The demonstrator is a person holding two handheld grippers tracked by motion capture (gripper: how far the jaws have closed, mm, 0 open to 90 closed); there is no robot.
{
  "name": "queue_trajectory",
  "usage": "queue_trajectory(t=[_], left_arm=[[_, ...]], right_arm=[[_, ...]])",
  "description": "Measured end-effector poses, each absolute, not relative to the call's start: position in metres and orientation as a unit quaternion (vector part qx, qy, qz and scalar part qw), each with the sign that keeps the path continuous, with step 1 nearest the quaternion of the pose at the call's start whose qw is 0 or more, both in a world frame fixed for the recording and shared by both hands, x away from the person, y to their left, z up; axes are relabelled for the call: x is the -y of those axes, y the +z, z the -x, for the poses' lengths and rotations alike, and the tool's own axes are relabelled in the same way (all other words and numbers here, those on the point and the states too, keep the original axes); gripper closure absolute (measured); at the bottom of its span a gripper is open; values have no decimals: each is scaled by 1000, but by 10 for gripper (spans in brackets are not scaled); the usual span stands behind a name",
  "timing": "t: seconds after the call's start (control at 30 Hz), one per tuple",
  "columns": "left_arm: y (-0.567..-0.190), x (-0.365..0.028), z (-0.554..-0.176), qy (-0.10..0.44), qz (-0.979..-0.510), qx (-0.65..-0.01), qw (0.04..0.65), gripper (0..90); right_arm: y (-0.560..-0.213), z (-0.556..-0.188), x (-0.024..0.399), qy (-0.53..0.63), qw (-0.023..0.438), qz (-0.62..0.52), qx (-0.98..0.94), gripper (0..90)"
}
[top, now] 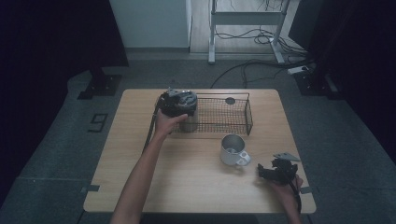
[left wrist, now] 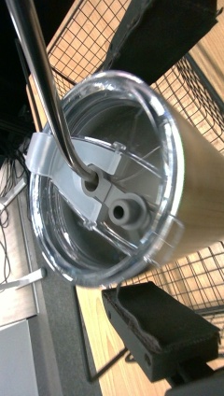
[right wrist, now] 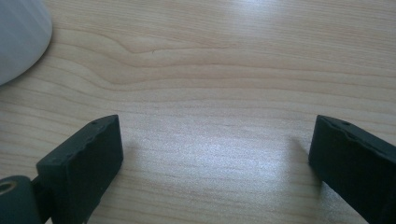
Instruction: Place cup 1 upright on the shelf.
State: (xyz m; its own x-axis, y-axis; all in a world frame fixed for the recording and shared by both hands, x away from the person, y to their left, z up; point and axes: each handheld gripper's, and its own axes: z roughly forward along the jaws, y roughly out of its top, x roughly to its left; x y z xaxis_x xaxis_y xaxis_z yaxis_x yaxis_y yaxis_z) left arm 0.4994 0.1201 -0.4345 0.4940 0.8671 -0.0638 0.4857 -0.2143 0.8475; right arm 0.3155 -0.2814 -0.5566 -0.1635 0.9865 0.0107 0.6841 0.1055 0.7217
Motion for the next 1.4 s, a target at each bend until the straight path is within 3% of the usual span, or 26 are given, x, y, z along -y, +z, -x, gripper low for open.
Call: queue_trajectory(t=[1.4], left_arm=[[-438,-172,-390,202,-765,-427,438,37]], right_arm=[[-556,-316,281,302,250,-599,-698,33]])
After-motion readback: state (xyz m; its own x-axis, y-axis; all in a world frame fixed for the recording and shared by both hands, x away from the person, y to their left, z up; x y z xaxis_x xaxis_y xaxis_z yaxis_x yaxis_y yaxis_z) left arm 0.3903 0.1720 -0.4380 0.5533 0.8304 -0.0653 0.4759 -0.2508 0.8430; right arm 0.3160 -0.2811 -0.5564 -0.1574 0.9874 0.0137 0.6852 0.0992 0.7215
